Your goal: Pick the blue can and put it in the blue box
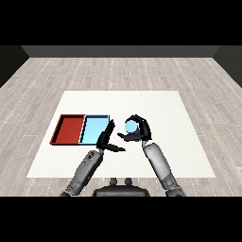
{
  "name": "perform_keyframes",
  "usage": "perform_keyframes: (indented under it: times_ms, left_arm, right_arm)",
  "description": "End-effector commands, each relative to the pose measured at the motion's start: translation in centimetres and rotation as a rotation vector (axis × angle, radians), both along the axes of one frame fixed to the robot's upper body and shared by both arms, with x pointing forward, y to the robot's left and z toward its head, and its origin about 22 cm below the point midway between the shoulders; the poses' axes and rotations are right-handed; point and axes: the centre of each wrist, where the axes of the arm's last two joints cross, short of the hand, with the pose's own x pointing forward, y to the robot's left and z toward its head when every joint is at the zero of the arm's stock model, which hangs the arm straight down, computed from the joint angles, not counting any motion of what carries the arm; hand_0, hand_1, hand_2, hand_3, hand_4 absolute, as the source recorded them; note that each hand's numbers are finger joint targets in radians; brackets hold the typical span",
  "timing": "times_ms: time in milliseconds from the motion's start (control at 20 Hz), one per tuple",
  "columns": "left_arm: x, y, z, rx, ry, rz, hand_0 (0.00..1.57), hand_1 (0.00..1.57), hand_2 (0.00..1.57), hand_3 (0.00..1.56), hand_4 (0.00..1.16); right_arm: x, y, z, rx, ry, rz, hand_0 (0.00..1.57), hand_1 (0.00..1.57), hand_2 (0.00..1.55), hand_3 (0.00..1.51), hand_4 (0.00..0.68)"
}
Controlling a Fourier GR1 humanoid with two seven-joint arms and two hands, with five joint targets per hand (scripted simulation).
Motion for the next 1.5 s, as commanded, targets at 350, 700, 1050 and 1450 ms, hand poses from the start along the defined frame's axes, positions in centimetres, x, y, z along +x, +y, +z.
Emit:
perform_keyframes:
  times_ms: [350,700,1050,1450]
  left_arm:
    - [0.7,0.1,0.2,-0.003,0.001,0.014,0.0,0.0,0.0,0.0,0.0]
    - [1.7,-0.9,-0.4,-0.01,0.012,-0.014,0.0,0.0,0.0,0.0,0.0]
    - [1.6,-2.1,-1.1,-0.022,0.001,-0.023,0.0,0.0,0.0,0.0,0.0]
    - [1.7,-3.9,-1.2,-0.012,0.01,-0.026,0.0,0.0,0.0,0.0,0.19]
  right_arm:
    - [-0.9,4.0,1.2,-0.004,-0.019,0.048,1.48,1.48,1.46,1.39,0.609]
    - [0.6,5.4,-0.5,0.007,-0.022,0.057,1.46,1.46,1.45,1.4,0.605]
    - [-0.6,5.4,0.1,0.083,0.025,0.073,1.45,1.45,1.45,1.38,0.602]
    - [-1.2,4.6,-0.4,0.165,0.033,0.097,1.46,1.46,1.45,1.38,0.597]
